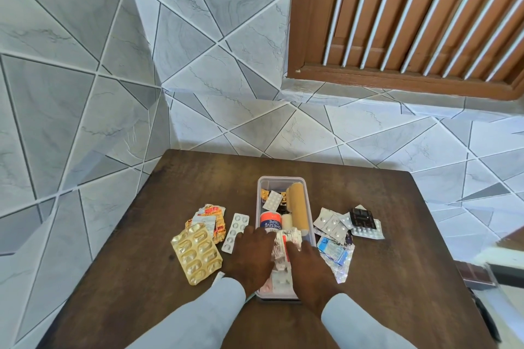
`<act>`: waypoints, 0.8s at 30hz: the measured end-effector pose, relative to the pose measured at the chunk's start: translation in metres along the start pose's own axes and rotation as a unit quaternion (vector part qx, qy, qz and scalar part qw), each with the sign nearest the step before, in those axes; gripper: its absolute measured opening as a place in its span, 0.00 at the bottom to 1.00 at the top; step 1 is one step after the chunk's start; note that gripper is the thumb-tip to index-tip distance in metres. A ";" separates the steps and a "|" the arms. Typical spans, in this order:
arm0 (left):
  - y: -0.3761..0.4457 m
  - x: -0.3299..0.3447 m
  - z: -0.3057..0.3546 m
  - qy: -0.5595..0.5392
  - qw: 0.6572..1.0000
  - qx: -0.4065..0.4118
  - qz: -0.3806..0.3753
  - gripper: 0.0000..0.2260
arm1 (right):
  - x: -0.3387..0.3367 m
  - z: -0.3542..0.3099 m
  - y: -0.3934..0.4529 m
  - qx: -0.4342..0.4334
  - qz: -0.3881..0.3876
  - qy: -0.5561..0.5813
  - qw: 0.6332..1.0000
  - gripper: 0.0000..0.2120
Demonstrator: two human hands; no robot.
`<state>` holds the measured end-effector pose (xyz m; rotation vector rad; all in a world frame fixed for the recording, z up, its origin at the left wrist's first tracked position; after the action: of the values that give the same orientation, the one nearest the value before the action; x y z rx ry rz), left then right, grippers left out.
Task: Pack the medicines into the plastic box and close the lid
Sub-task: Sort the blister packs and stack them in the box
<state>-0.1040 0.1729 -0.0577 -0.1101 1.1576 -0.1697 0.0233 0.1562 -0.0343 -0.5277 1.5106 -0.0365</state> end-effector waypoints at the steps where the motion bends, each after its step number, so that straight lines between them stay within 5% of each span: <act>1: 0.000 -0.001 0.000 0.003 1.000 -0.003 -0.001 0.28 | -0.001 0.000 0.000 0.000 0.002 -0.001 1.000 0.30; 8: 0.004 -0.026 0.004 -0.007 0.999 -0.038 -0.007 0.27 | -0.012 0.003 0.007 -0.003 0.030 -0.008 1.000 0.15; 16: 0.017 -0.023 0.002 0.016 0.999 -0.013 0.027 0.33 | -0.018 0.003 0.029 -0.035 0.095 -0.067 0.993 0.28; 24: 0.060 -0.024 -0.017 0.021 0.999 0.012 0.031 0.38 | 0.004 0.005 0.036 -0.056 0.075 -0.101 0.990 0.25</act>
<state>-0.1243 0.2365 -0.0536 -0.0491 1.2000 -0.1318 0.0179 0.1884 -0.0508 -0.4899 1.3547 0.2148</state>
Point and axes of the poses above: each hand's wrist, its own y-axis towards the middle knuckle, its own x-axis out of the palm, z = x × y, the point moved 5 cm from there along y, towards the middle knuckle, and after that the axes turned 13 degrees about -y, right-handed, at the moved point
